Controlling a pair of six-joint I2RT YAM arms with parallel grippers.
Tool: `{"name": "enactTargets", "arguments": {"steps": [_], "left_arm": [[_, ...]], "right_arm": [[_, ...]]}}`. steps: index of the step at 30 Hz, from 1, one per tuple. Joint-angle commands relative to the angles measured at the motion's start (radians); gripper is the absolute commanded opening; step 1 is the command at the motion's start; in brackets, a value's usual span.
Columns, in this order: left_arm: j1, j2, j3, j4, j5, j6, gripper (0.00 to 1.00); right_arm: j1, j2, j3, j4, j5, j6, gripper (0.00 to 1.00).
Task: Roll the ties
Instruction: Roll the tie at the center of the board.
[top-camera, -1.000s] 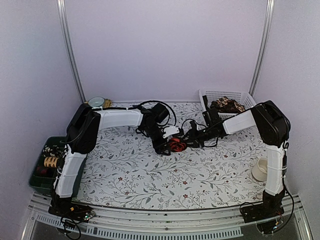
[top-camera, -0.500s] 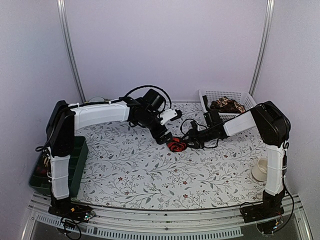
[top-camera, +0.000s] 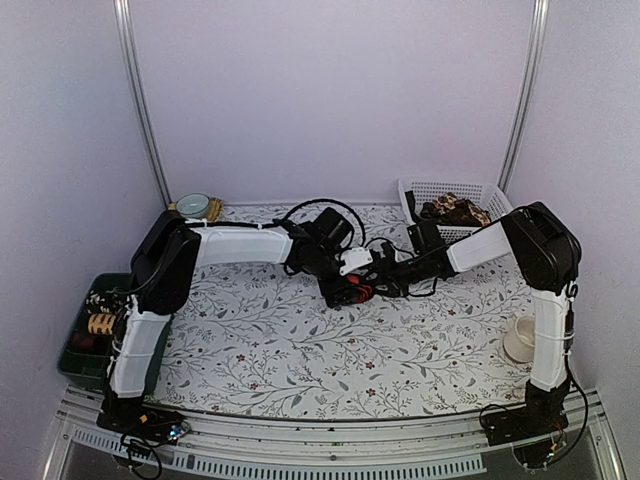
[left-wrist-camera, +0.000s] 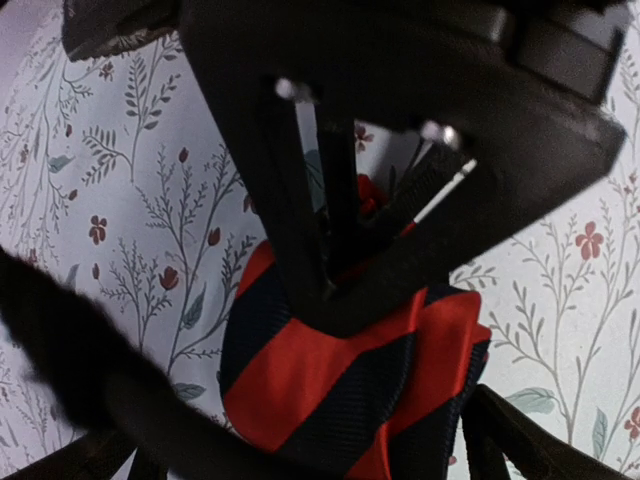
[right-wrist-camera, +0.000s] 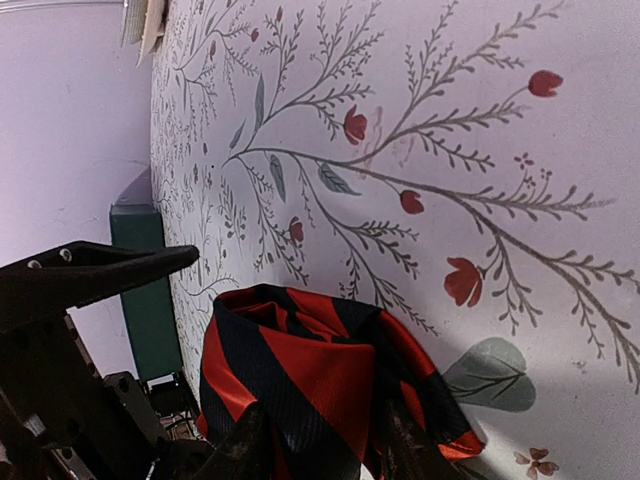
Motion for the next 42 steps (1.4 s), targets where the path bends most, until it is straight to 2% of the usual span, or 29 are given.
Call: {"name": "enactTargets", "arguments": {"steps": [1,13,18,20,24,29,38,42], "left_arm": [[0.001,0.022,0.049,0.06,-0.016,0.032,1.0],[0.003,0.073,0.078,0.067,0.012,0.013,0.99],[0.006,0.091,0.112,0.04,-0.038,-0.027,0.82],[0.008,0.09,0.107,0.042,-0.05,-0.042,0.69],[0.008,0.085,0.089,0.047,-0.048,-0.058,0.53],[0.008,0.073,0.062,0.063,-0.05,-0.066,0.41],[0.008,0.059,0.046,0.07,-0.067,-0.069,0.42],[0.008,0.051,0.025,0.076,-0.054,-0.059,0.45]], "right_arm": [[0.004,0.007,-0.02,-0.024,0.027,0.0,0.37],[0.008,-0.007,-0.019,-0.022,0.02,0.003,0.37],[0.012,-0.034,-0.032,-0.019,0.021,0.006,0.37],[0.013,-0.046,-0.04,-0.018,0.024,0.009,0.36],[0.013,-0.065,-0.057,-0.012,0.027,0.009,0.35],[0.014,-0.074,-0.065,-0.001,0.027,0.017,0.39],[0.013,-0.121,-0.075,0.006,0.05,0.022,0.49],[0.007,-0.127,-0.081,0.033,0.048,0.026,0.51]]}}
